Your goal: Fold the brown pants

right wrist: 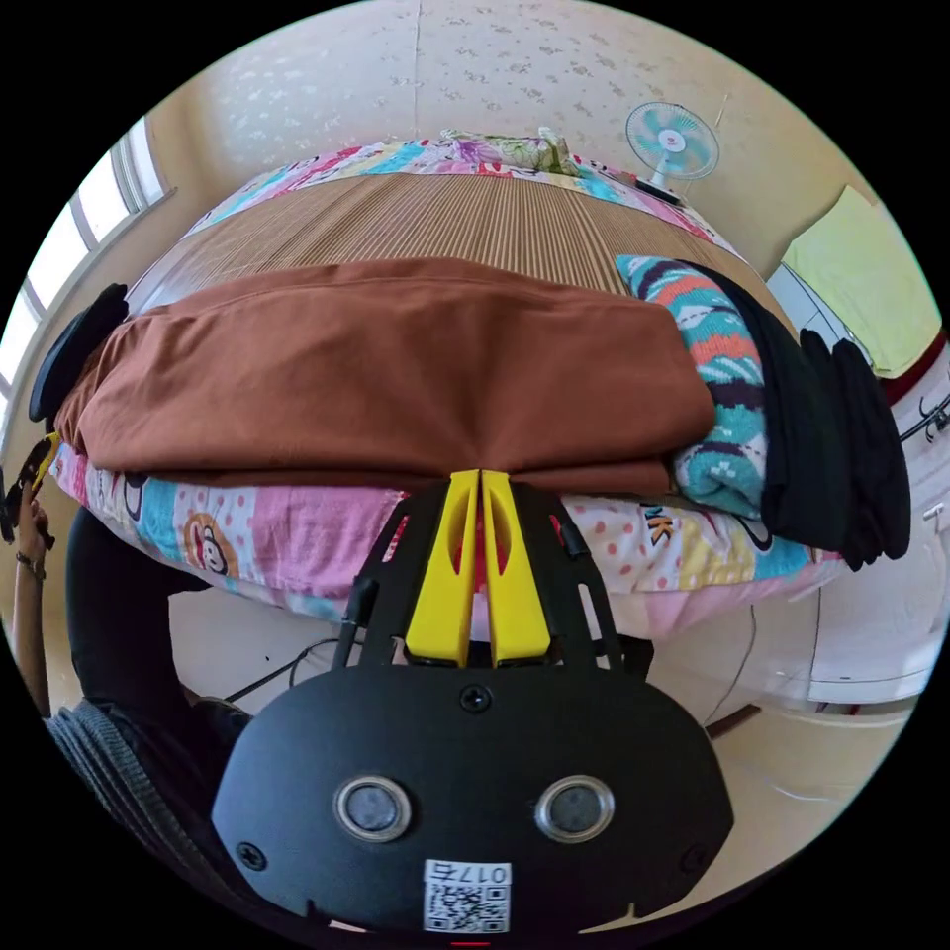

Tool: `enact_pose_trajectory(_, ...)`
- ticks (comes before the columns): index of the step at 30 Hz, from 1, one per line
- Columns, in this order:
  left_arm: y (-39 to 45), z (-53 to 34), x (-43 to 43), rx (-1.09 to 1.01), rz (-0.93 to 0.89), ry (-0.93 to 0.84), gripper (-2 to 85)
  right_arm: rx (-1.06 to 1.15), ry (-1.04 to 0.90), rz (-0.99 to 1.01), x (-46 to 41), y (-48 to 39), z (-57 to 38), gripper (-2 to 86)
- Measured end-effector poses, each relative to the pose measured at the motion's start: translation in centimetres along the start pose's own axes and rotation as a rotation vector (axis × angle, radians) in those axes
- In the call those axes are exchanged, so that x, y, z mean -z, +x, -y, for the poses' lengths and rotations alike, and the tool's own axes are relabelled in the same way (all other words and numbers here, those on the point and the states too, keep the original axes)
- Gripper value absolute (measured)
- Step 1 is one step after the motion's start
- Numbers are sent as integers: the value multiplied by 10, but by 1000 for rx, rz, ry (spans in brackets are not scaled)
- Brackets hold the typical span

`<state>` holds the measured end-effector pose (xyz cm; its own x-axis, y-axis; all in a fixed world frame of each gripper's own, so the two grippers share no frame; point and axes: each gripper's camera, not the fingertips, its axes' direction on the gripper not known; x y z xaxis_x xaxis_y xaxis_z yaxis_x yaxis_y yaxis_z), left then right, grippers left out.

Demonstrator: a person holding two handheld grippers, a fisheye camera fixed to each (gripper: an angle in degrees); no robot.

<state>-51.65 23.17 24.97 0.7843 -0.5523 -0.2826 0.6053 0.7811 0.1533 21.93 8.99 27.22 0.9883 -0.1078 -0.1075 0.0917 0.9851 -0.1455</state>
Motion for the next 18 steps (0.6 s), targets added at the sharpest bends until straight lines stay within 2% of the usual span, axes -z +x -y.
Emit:
enact_pose_trajectory(1,-16,5,6,96,-2,49,163,-12,-4,-29,1,0,-4,5)
enact_pose_trajectory(3,-35,20,-2,152,-91,49,172,-23,23,-21,6,-1,-9,5)
enact_pose_trajectory(6,-63,46,-47,273,-167,-99,175,-35,85,73,19,3,-13,5)
enact_pose_trajectory(8,-72,58,-74,356,-231,-226,133,-65,90,125,24,9,-11,4)
enact_pose_trajectory(9,-69,61,-74,344,-256,-231,108,-81,93,137,25,12,-11,4)
enact_pose_trajectory(11,-40,79,-53,153,-379,-219,48,-189,138,286,33,35,-15,4)
enact_pose_trajectory(14,-5,95,-3,-139,-401,-132,41,-369,192,512,33,78,-30,4)
enact_pose_trajectory(16,-19,99,17,-130,-397,-75,40,-456,194,583,28,98,-39,4)
enact_pose_trajectory(18,-59,96,13,43,-373,-76,40,-501,194,636,22,112,-47,4)
